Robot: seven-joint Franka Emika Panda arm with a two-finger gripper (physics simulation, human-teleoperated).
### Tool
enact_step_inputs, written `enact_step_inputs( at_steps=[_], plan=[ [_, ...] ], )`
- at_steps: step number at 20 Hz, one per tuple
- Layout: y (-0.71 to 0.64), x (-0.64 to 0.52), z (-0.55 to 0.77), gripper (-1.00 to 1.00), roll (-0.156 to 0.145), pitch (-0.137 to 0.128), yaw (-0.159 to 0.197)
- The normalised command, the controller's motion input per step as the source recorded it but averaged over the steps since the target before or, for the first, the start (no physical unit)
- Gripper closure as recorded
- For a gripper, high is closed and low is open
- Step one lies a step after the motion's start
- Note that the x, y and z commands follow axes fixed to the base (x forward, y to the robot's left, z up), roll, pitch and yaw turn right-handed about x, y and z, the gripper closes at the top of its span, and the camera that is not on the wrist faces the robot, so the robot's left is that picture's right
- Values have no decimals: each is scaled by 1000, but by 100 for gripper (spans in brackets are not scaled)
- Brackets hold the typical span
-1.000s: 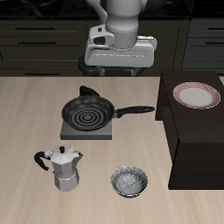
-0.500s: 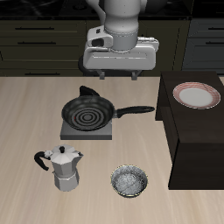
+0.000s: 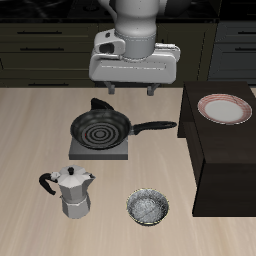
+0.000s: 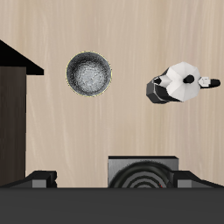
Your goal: Place the bowl on the plate
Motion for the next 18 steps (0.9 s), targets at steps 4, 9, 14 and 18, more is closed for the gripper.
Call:
enact_step_inputs(
  at_steps=[4, 9, 14, 18],
  plan=[
    [-2, 225, 37, -100, -10, -17, 21],
    [2, 243, -3, -100, -7, -10, -9],
    [118, 126, 16, -100, 29, -21, 29],
    [20, 290, 42, -100, -3, -11, 14]
  ],
)
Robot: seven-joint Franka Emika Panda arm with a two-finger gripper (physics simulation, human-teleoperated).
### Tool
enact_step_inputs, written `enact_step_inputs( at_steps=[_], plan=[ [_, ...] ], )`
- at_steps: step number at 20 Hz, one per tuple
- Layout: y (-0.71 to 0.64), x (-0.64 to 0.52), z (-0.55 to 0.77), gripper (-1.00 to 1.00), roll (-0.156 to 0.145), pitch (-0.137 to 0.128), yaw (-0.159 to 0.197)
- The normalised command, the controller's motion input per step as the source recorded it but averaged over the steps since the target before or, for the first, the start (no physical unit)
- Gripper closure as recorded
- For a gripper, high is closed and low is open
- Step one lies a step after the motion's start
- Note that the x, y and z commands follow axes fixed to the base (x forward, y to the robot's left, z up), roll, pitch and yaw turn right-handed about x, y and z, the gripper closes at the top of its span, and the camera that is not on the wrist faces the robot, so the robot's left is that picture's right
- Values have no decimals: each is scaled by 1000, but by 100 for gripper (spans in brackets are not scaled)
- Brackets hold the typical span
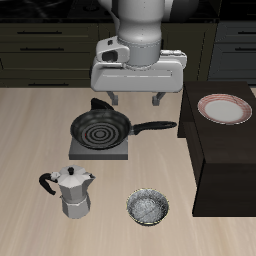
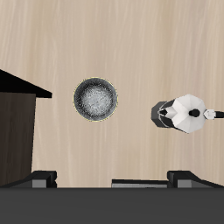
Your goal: Place the bowl on the plate
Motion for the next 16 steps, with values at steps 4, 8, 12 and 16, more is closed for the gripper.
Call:
enact_step_inputs(
  at_steps=[4, 8, 12, 16],
  plan=[
    [-54, 246, 112, -100, -21, -6, -49],
    [-45, 190, 115, -100, -26, -54, 19],
    [10, 166, 88, -100, 39, -20, -4],
    [-31, 177, 17, -100, -24, -7, -8]
  ],
)
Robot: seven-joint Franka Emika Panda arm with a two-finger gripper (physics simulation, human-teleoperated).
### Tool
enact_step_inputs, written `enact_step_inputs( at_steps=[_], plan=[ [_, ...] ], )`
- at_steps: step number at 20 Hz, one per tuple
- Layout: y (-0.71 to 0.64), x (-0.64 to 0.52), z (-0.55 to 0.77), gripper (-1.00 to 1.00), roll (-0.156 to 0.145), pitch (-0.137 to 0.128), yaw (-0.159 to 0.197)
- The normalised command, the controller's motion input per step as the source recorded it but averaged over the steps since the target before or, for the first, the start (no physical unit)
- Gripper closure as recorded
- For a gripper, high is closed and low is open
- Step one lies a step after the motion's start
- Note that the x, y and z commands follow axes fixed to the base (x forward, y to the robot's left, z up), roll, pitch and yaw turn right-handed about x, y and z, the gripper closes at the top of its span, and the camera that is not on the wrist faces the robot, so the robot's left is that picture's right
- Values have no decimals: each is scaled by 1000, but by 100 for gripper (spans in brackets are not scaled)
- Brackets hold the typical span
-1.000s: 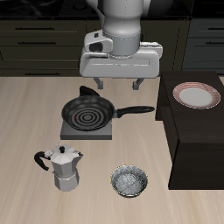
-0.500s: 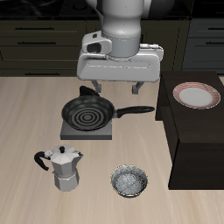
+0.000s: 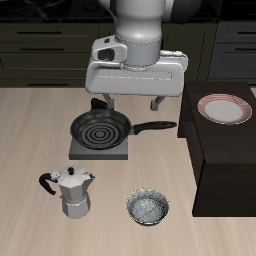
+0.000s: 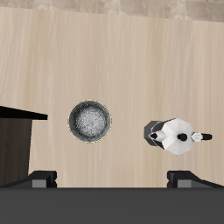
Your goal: Place the bowl on the plate
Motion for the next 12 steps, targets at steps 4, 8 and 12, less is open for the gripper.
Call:
enact_step_inputs(
  at_steps=[4, 8, 12],
  plan=[
    [16, 183, -46, -100, 8, 4, 7],
    [41, 104, -33, -100, -3, -13, 16],
    [8, 0, -85, -100, -3, -2, 6]
  ],
)
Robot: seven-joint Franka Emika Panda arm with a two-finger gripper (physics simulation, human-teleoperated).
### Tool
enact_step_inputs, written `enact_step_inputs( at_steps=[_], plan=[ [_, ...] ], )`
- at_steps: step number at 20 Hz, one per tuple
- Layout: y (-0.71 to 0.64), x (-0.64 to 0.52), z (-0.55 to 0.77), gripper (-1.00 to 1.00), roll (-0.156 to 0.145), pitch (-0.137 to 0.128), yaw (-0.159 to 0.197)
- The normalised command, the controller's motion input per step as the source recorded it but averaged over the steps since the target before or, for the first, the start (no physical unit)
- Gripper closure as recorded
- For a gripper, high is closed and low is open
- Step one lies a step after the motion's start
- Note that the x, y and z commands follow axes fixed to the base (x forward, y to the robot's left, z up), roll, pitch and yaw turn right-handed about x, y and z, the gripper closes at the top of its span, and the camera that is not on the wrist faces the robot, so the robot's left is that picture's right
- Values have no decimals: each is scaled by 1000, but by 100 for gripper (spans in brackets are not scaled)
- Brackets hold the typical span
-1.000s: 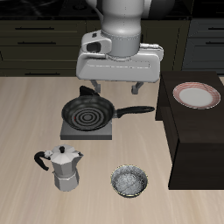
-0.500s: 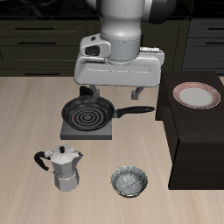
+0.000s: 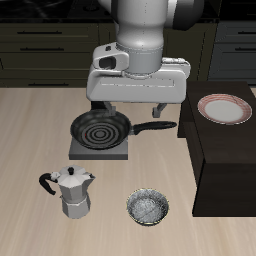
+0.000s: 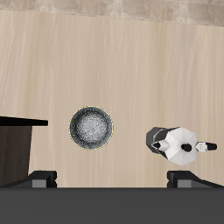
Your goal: Place the bowl on the plate
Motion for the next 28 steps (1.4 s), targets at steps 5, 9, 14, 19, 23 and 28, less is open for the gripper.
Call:
enact_step_inputs(
  at_steps=[5, 9, 14, 19, 23, 28],
  plan=[
    [-17, 121, -272, -100, 4, 20, 29],
    [-58, 101, -259, -100, -9, 30, -9],
    [33, 48, -303, -100, -10, 28, -18],
    [37, 66, -316, -100, 4, 33, -8],
    [-38, 72, -248, -100, -20, 24, -7],
    [26, -17, -211, -100, -1, 11, 2]
  ],
)
